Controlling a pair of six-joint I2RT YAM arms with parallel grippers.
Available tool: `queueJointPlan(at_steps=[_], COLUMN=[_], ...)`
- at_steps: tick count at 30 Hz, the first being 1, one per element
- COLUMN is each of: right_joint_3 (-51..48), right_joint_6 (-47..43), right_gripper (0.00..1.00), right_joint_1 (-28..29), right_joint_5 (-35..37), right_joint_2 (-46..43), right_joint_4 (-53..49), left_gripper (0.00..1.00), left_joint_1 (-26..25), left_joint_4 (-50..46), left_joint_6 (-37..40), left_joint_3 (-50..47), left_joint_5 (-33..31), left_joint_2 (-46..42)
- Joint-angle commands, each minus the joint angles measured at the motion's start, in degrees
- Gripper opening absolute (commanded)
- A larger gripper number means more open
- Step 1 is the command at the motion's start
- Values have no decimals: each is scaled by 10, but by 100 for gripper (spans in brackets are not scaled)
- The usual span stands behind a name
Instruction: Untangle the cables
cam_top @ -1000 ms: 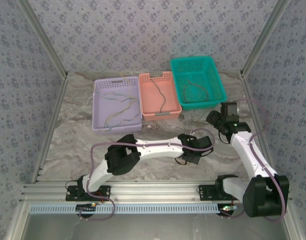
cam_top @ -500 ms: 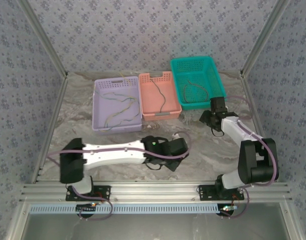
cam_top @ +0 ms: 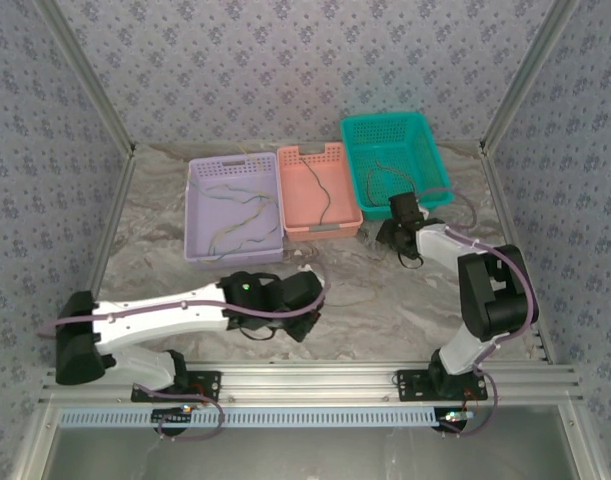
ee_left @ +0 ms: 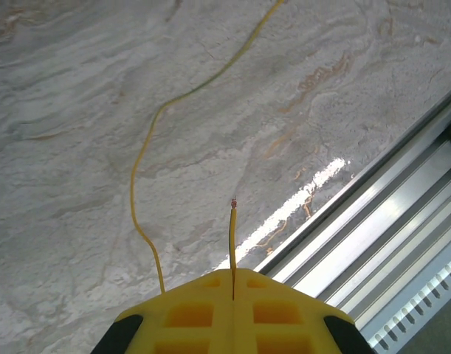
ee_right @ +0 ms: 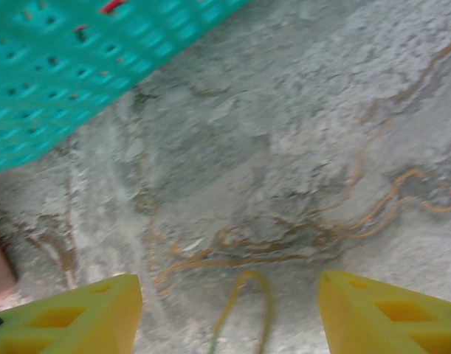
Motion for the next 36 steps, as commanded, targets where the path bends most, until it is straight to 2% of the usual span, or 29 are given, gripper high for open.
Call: queueJointPlan(at_steps=[1, 3, 8, 11, 13, 19, 23, 29, 33, 36], right_joint_3=[-3, -4, -2, -6, -6, 6, 80, 252, 399, 502], right_joint_6=[40, 48, 68, 69, 71, 43, 9, -35, -91, -106], right_gripper=[65, 60, 25, 13, 0, 0, 0, 0, 0, 0], right_joint_1=[16, 20, 21, 17, 16, 26, 23, -3, 34, 72], right_joint_5=[39, 43, 62, 58, 61, 87, 90, -17, -89, -147], right_joint_2=[6, 15, 33, 35, 31, -53, -106, -89, -19, 45], right_joint_4=[8, 12, 6, 12, 12, 6, -40, -64, -81, -77], left_gripper=[0, 0, 0, 0, 0, 0, 0, 0, 0, 0], left_joint_1=[11, 19, 26, 33, 38, 77, 95, 101, 100, 100], left_joint_4=[-1, 2, 10, 19, 21, -2, -44, -77, -66, -16], left_joint_6=[11, 9, 4, -2, -8, -55, -114, -224, -301, -306], left_joint_3=[-17, -26, -46, -58, -65, -88, -117, -188, -226, -248], left_joint_5=[10, 11, 16, 20, 20, 8, -45, -155, -227, -263], left_joint_2=[-41, -60, -94, -107, -115, -171, -235, -357, -473, -545])
